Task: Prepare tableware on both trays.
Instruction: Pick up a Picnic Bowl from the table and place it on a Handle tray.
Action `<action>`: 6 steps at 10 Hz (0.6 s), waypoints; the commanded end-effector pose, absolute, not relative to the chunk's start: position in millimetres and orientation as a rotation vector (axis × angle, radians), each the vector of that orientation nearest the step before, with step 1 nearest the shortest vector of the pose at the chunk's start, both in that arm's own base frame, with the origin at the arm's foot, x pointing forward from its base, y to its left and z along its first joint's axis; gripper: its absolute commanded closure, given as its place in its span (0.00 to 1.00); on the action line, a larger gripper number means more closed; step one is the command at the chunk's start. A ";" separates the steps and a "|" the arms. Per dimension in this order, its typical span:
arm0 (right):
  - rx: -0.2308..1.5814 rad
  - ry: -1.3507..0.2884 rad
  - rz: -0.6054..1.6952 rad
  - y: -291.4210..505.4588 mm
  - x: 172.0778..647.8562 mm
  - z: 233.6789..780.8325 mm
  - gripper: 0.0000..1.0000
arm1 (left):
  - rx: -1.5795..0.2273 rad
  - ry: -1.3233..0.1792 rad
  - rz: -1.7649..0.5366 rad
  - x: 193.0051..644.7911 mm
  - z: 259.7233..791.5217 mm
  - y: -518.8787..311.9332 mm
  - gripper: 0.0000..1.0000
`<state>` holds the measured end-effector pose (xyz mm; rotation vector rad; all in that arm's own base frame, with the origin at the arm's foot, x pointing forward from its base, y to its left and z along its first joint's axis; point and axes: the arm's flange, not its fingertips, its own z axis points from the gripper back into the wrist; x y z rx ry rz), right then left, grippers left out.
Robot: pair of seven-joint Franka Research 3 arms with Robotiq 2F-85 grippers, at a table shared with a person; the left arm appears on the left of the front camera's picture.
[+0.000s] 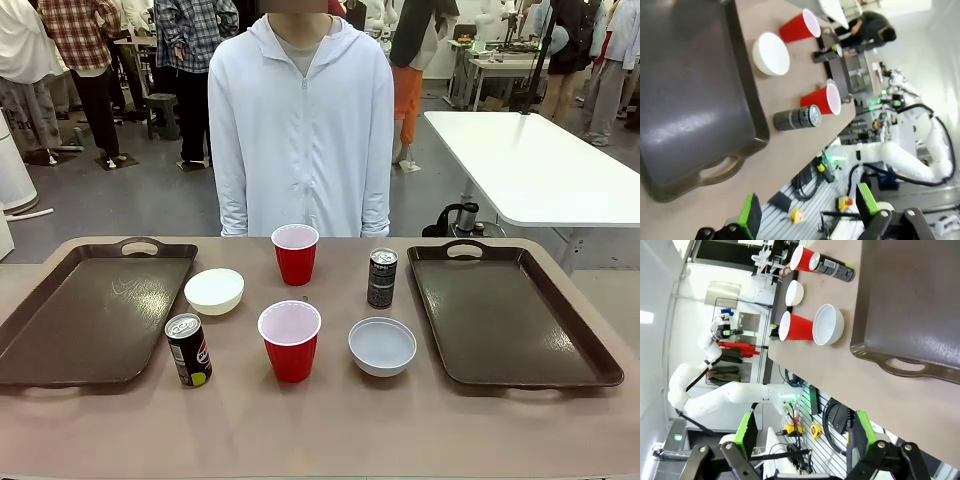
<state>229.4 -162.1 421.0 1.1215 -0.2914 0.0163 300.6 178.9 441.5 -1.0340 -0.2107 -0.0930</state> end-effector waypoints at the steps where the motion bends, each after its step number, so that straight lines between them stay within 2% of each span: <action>1: 1.115 -0.323 -0.015 -142.3 210.5 413.6 0.00 | -0.999 -0.280 -0.059 287.7 434.1 187.3 0.00; 6: 1.065 -0.328 -0.042 -142.5 212.8 414.3 0.00 | -0.916 -0.295 0.005 280.8 427.7 211.5 0.00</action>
